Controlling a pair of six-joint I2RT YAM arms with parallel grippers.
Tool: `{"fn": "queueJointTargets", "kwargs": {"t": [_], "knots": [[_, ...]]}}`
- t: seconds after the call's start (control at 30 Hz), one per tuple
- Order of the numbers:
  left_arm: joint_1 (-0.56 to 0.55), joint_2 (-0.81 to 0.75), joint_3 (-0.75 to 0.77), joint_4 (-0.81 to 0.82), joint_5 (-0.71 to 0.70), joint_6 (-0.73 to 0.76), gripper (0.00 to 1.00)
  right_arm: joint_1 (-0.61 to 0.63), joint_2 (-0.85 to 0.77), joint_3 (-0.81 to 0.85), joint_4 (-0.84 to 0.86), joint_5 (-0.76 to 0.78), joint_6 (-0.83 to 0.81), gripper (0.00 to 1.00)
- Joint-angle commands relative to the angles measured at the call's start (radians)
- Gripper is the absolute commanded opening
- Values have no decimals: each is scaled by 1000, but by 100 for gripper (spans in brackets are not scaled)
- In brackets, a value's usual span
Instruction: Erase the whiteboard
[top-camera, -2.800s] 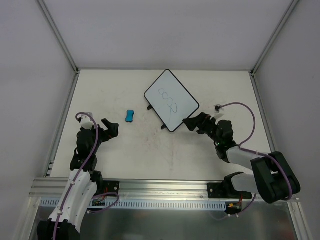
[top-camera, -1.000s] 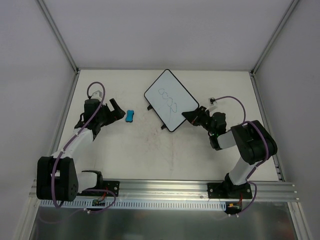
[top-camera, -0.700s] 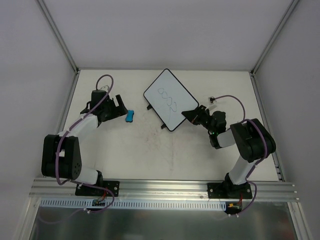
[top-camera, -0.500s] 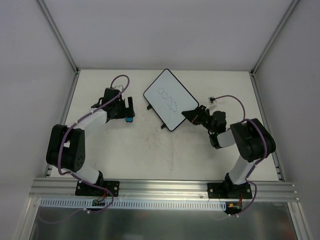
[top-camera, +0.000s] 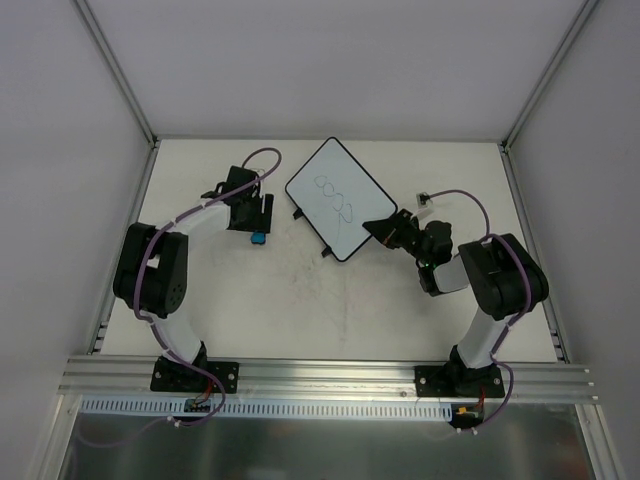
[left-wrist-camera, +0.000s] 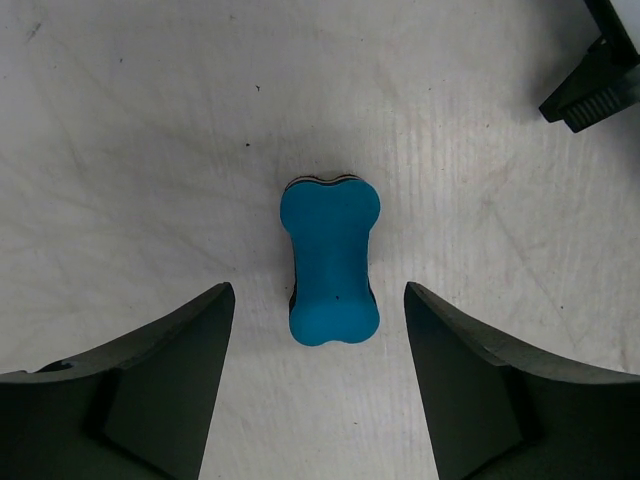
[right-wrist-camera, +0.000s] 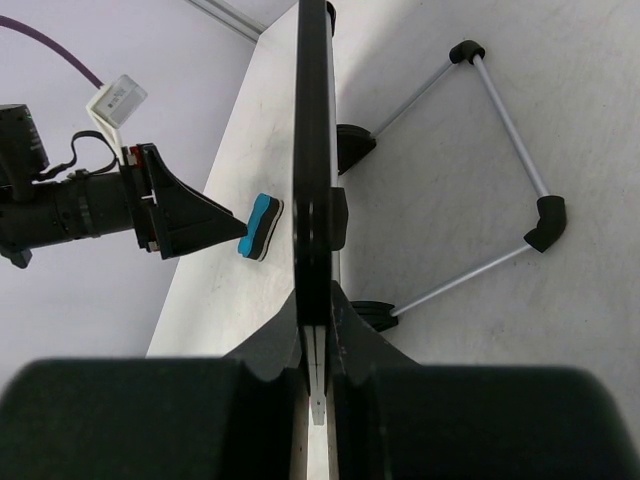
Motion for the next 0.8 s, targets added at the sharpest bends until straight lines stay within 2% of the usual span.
{"fn": "queueJointTargets", "kwargs": {"t": [0.0,0.13,0.63,0.77], "knots": [[4,27,43,-50,-12,49,68,1,22,32,119,-16,8,0],[4,40,59,-52,5,55,60,1,18,31,119,-16,5,0],[4,99,95,-62,15,47,60,-2,17,28,119,-19,3,0],[2,122,109,-67,14,41,53,-4,15,28,119,-19,2,0]]}}
